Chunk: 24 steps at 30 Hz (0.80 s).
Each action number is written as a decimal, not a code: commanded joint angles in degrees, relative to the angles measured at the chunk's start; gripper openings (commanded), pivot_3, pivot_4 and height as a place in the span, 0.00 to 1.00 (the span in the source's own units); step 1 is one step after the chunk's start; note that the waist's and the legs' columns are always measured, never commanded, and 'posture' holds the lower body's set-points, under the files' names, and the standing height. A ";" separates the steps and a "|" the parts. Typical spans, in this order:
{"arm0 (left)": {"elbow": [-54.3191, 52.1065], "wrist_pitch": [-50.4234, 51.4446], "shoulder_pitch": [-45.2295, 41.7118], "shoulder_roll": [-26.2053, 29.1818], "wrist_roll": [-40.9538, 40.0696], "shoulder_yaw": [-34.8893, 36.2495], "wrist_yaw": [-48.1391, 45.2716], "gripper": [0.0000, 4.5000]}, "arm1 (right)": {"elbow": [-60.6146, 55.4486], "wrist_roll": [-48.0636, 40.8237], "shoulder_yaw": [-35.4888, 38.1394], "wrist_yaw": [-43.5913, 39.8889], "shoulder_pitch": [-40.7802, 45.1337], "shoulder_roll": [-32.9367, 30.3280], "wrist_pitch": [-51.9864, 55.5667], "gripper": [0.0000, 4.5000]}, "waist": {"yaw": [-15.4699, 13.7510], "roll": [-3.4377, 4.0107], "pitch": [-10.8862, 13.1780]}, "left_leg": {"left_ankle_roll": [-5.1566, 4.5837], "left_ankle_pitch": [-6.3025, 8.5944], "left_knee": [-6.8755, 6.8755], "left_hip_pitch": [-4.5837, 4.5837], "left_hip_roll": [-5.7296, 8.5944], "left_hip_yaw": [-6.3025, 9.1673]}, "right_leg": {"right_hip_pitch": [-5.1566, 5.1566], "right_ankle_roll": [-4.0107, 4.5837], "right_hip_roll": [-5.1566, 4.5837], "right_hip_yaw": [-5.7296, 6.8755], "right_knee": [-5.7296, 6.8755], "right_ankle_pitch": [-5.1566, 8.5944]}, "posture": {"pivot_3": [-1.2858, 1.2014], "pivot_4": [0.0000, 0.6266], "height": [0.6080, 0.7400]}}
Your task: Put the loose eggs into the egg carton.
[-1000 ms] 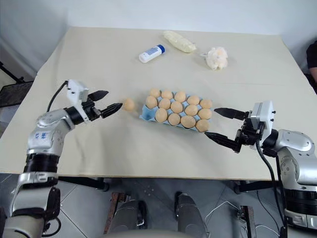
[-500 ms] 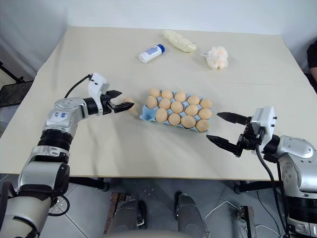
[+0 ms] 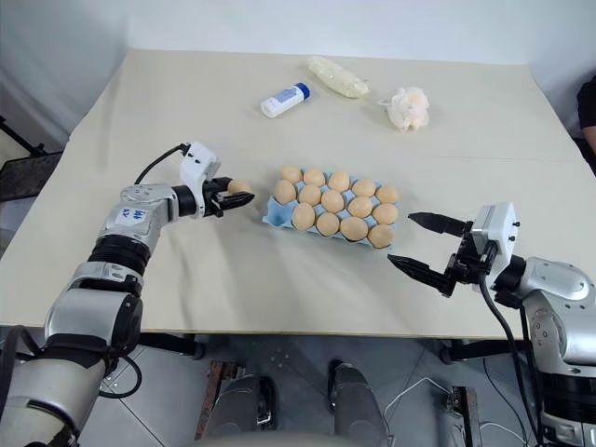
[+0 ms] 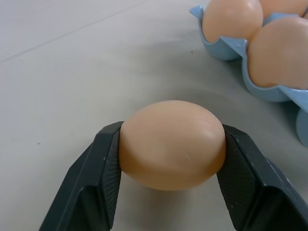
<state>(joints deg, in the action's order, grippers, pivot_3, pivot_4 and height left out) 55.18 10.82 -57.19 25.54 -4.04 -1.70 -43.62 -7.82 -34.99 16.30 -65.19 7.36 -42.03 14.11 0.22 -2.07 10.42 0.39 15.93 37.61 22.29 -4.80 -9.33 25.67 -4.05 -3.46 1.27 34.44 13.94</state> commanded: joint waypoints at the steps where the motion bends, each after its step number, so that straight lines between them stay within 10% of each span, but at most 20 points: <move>1: -4.59 -0.91 -1.04 0.55 -2.05 1.99 -2.64 0.53 | -2.09 -1.04 2.29 0.10 -0.30 -1.14 -0.30 1.00 | 0.00 0.00 0.00 | 0.00 0.00 0.01 0.01 0.00 0.00 | 0.00 0.00 0.00 0.00 0.00 0.00 | 0.52 0.24 1.00; 10: -22.86 2.70 5.28 -0.77 -9.85 2.26 -15.61 0.53 | -2.95 -1.54 2.69 0.18 -0.95 -1.07 -0.17 1.00 | 0.03 0.00 0.00 | 0.00 0.01 0.04 0.00 0.01 -0.01 | -0.03 -0.01 0.00 -0.02 0.02 0.00 | 0.52 0.24 1.00; 24: -21.23 1.64 6.07 -2.58 -6.15 -1.98 -13.75 0.53 | -3.72 -1.54 3.10 1.14 -2.23 -1.19 -0.06 1.00 | -0.04 0.00 0.00 | -0.07 0.01 0.34 0.00 0.02 0.05 | -0.06 -0.02 -0.03 -0.06 0.23 -0.01 | 0.52 0.24 1.00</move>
<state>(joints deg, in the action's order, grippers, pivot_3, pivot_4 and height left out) 33.78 13.98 -49.35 23.50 -10.77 -3.52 -58.17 -9.32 -35.37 16.79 -64.31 5.32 -42.15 14.13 0.18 -2.07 10.42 0.31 15.94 37.96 22.30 -4.78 -9.27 25.61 -4.07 -3.49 1.22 34.67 13.93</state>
